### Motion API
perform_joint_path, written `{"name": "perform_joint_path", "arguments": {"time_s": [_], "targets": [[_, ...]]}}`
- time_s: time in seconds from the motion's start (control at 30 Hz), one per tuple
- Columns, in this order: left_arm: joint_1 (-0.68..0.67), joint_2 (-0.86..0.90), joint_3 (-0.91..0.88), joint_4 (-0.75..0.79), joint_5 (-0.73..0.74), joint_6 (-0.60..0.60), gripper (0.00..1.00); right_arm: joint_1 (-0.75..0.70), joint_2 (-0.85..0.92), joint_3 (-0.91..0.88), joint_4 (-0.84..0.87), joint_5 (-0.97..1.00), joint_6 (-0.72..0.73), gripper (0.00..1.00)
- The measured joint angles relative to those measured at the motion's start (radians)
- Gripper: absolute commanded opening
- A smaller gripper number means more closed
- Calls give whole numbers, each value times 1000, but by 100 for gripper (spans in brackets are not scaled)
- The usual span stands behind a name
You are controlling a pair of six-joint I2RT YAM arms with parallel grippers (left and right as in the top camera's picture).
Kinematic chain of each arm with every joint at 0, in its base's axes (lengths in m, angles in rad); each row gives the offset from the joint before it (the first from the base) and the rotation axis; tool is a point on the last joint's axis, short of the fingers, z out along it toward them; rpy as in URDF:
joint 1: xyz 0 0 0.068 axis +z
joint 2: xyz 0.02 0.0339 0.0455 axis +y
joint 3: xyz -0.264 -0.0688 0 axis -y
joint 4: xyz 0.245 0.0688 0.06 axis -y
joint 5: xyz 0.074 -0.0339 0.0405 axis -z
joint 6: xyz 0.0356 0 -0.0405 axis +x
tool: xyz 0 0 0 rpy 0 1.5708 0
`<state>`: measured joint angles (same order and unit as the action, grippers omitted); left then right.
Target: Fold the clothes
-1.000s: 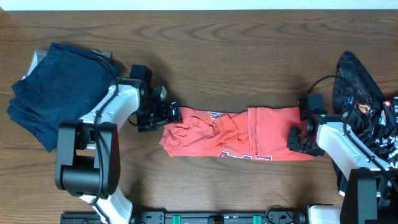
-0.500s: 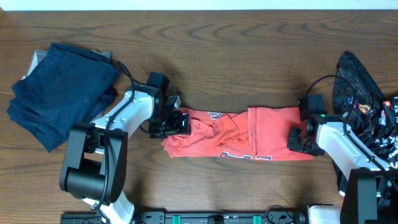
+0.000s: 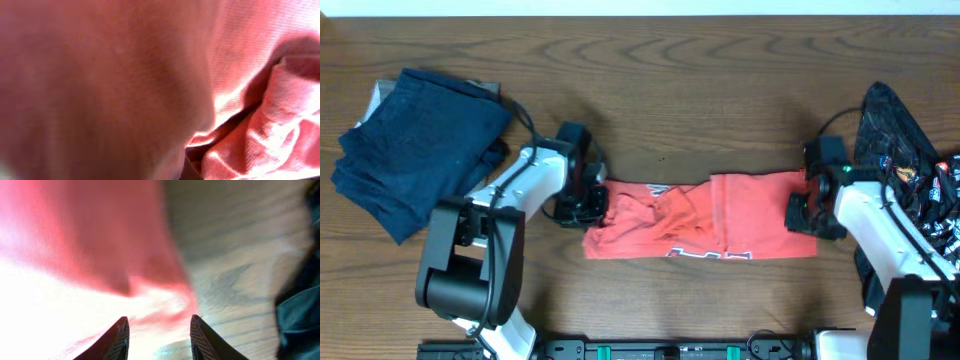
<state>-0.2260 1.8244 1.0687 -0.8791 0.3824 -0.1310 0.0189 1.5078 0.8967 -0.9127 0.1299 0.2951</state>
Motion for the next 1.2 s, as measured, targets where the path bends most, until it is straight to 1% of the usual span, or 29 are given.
{"name": "perform_joint_path", "arguments": {"time_s": [0.17, 0.3, 0.4, 0.47, 0.53, 0.63, 0.83, 0.97, 1.2], "targets": [[145, -8, 140, -149, -109, -1, 6, 0, -34, 105, -76, -1, -22, 42], [246, -40, 269, -270, -199, -2, 6, -10, -43, 137, -100, -2, -40, 42], [268, -82, 348, -333, -237, -7, 6, -24, -43, 137, -108, -2, -46, 42], [251, -125, 377, -352, -241, -16, 6, -31, -43, 137, -109, -3, -48, 42], [207, -166, 387, -358, -240, -32, 6, -33, -43, 137, -109, -3, -51, 42], [101, -201, 389, -364, -238, -62, 6, -32, -43, 137, -115, -6, -51, 42], [-188, -191, 389, -307, -233, -132, 6, -32, -43, 137, -124, -6, -51, 42], [-346, -145, 389, -240, -232, -166, 6, -32, -43, 137, -126, -6, -51, 42], [-520, -4, 389, -140, -233, -188, 6, -32, -43, 137, -127, -10, -51, 43]]}}
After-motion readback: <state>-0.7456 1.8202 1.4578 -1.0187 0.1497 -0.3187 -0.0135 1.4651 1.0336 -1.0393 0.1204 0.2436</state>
